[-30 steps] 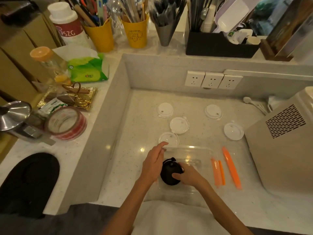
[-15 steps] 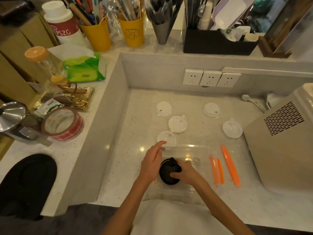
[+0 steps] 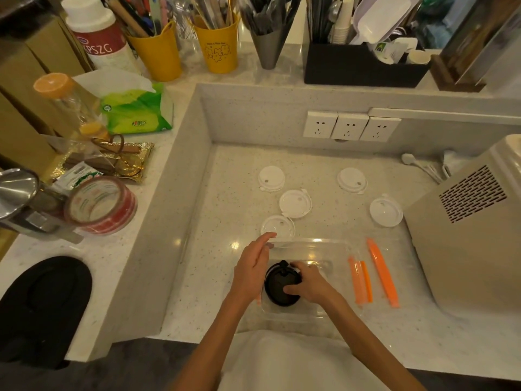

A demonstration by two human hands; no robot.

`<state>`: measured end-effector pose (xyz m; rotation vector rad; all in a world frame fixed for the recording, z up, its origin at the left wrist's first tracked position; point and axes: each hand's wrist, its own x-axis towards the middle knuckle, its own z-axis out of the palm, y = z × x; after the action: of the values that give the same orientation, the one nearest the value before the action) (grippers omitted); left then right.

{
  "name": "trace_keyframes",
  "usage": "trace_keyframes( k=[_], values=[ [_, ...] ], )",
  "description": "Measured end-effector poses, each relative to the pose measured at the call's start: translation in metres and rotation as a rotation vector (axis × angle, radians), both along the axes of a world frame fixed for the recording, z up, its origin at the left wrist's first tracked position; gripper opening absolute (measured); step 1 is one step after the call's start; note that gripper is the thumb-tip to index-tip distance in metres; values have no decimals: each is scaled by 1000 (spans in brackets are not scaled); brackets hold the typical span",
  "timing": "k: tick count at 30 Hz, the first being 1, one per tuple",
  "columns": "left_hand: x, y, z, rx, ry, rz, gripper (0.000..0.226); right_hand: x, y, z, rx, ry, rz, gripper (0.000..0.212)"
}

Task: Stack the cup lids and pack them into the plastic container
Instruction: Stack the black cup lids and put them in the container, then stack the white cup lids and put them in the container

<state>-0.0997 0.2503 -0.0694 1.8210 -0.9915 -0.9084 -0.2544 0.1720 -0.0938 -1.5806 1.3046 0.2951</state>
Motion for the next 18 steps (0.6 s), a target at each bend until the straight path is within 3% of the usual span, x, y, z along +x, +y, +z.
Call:
trace_keyframes(
  k=[9,11,14,16,18],
  values=[
    [6,1,13,47,115,-89,35,-8,4,30,-28,55,90,80],
    [13,-1,18,56,146,-113,36,-15,-1,53,-37,15,106,61],
    [30,-14,28,36,164,25,35,-22,-22,96,17,-216,-44,13],
    [43,-32,34,54,158,111,32,-14,-47,116,-110,-307,-166,8],
    [54,-56,36,172,175,131,34,5,-77,118,-275,-254,-227,11]
  ],
)
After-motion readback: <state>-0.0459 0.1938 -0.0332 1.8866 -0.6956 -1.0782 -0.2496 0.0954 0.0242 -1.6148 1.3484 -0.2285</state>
